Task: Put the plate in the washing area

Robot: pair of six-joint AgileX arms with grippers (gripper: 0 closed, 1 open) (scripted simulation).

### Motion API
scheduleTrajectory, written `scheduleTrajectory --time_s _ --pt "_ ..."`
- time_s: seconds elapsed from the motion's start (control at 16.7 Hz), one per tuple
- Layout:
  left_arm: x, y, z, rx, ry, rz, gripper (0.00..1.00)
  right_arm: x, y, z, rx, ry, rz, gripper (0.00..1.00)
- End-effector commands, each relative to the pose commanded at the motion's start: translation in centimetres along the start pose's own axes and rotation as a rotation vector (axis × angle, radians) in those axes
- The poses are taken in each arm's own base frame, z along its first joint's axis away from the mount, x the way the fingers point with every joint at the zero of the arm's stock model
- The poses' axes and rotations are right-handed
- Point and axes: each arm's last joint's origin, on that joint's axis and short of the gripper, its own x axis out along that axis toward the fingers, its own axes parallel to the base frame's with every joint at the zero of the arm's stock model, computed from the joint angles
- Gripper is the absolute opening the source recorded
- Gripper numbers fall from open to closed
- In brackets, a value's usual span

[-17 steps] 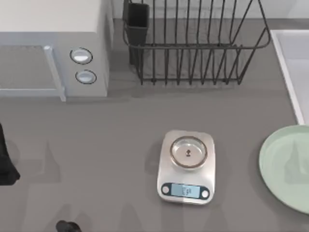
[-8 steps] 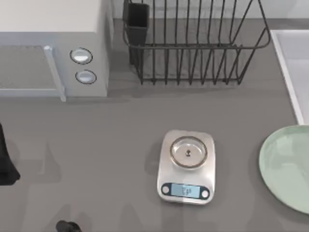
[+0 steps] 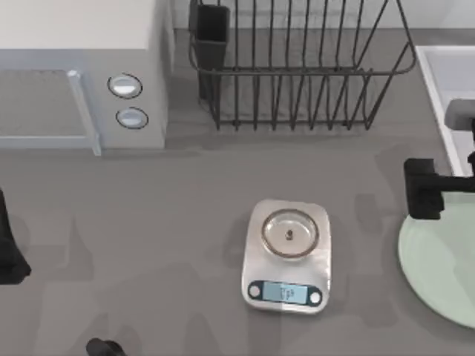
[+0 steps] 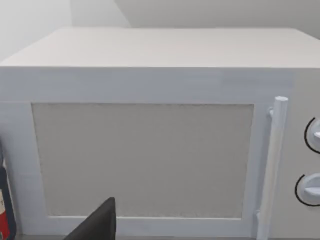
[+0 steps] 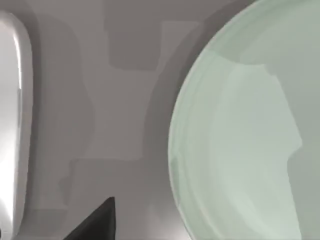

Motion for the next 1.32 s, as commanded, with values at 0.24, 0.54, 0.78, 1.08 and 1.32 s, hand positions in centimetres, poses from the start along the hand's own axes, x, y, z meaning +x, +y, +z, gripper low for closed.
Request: scheduleTrajectory --time_s 0.24,0.54,0.78,1.08,1.32 --pt "0.0 0.0 0.0 0.000 0.000 0.000 1.00 3.1 2.6 2.3 0.002 0.212 -0.069 1.00" --pt "0.0 0.0 0.0 0.000 0.000 0.000 1.00 4.2 3.5 3.0 0.002 0.276 -0.096 1.00" --pt "0.0 0.0 0.0 0.000 0.000 0.000 1.00 4.3 3.3 3.0 0.006 0.274 -0.095 1.00" --pt "0.0 0.0 0.0 0.000 0.000 0.000 1.00 8.3 3.1 2.2 0.005 0.274 -0.096 1.00" --pt "0.0 0.0 0.0 0.000 0.000 0.000 1.00 12.7 2.5 0.8 0.007 0.268 -0.095 1.00"
